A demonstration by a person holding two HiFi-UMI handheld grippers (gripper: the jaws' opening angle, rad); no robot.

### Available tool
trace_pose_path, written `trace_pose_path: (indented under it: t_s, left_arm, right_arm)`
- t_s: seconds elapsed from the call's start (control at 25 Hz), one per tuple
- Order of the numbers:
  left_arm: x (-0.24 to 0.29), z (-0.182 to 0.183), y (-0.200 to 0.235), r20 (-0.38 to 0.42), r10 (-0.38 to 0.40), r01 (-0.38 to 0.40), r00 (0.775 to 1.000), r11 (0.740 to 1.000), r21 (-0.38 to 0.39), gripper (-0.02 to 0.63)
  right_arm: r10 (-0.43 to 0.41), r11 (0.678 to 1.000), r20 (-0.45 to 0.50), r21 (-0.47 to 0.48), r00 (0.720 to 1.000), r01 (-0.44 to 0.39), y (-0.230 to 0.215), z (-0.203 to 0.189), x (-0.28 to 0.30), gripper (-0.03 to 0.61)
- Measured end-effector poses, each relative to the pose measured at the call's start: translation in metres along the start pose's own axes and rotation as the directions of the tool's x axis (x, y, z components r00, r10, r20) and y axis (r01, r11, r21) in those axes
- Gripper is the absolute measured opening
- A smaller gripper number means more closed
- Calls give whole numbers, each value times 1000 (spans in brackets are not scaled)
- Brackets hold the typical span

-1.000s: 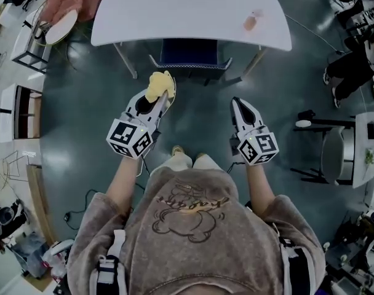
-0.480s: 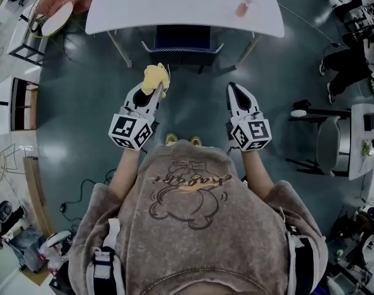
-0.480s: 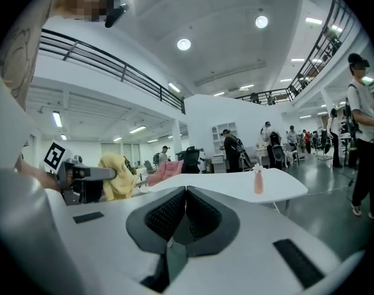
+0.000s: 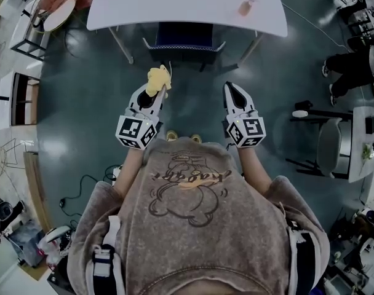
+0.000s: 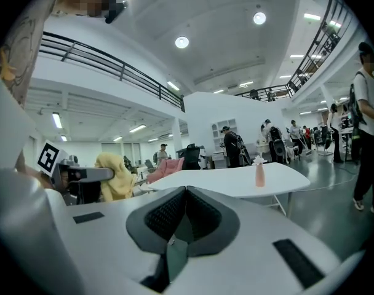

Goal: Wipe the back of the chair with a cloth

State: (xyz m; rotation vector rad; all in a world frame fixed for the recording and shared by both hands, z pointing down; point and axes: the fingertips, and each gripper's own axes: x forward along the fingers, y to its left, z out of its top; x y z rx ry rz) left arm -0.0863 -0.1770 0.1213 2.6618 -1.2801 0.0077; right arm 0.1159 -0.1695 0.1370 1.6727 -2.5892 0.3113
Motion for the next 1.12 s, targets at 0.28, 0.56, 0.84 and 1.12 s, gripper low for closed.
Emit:
trace_pose_path:
  t_s: [0.28,0.56,0.84,1.12]
  left_arm:
    - [1,8,3,5,5,-5,1000,1000,-5,69]
    - [4,8,6,3,21,-21,1000,999,-25,69]
    - [7,11,14,3,44,-44,999,999,-23,69]
    - [13,15,18,4,35,-35,999,999,-27,69]
  right_arm:
    - [18,1000,13,22,1000,-18,5,6,8,26]
    - [13,1000,15,25,1000,-13,1,10,16,26]
    - [29,999,13,21,1000,-29,4,14,27,26]
    - [53,999,15,2,998,-53,9,17,37,26]
